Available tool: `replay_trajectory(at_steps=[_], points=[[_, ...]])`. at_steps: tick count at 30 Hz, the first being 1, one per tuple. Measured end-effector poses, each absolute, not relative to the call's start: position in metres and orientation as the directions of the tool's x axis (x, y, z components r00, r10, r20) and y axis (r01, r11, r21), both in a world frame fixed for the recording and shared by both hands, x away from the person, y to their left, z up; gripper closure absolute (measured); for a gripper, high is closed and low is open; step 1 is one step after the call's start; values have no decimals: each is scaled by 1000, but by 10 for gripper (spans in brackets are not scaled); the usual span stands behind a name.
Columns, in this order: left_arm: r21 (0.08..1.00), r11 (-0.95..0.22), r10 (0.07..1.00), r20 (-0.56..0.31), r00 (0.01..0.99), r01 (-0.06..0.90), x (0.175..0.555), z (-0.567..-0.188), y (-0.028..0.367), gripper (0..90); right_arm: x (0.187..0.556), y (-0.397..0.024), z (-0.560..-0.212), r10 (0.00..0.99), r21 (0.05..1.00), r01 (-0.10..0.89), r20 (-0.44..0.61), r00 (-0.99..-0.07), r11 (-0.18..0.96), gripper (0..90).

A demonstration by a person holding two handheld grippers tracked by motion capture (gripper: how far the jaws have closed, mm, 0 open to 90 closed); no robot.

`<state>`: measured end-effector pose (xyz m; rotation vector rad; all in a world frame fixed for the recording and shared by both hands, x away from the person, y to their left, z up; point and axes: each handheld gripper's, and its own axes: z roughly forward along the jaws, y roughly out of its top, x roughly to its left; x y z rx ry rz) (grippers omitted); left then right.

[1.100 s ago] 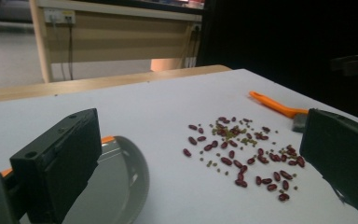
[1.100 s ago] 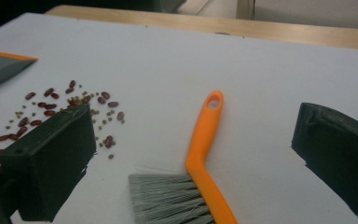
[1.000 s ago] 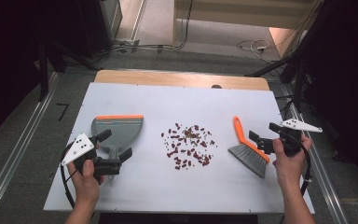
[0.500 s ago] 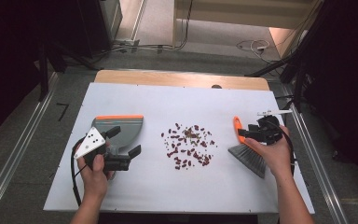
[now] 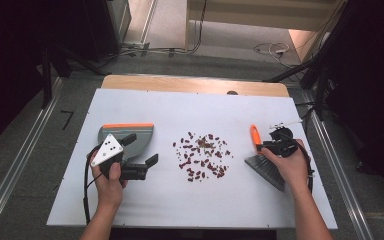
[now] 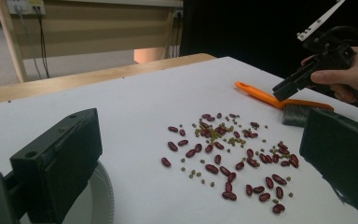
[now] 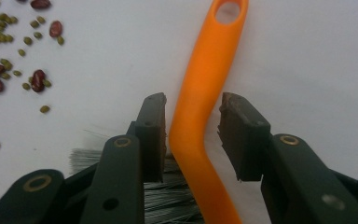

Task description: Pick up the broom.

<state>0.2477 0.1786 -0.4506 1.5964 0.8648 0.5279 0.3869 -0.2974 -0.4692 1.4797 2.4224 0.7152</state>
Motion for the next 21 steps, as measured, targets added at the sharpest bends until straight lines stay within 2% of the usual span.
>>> replay_trajectory(at_steps=[5,9,21], points=[[969,-36,776,-127,618,244,247,-451,179,0,387,-294,-479,896,482,797,52,-441,364,633],[967,-38,777,-129,616,251,247,-453,178,0,384,-285,-479,902,470,794,-12,-431,385,639],[965,-53,770,-123,626,255,249,-454,171,0,382,-288,-481,907,494,790,5,-421,364,674]])
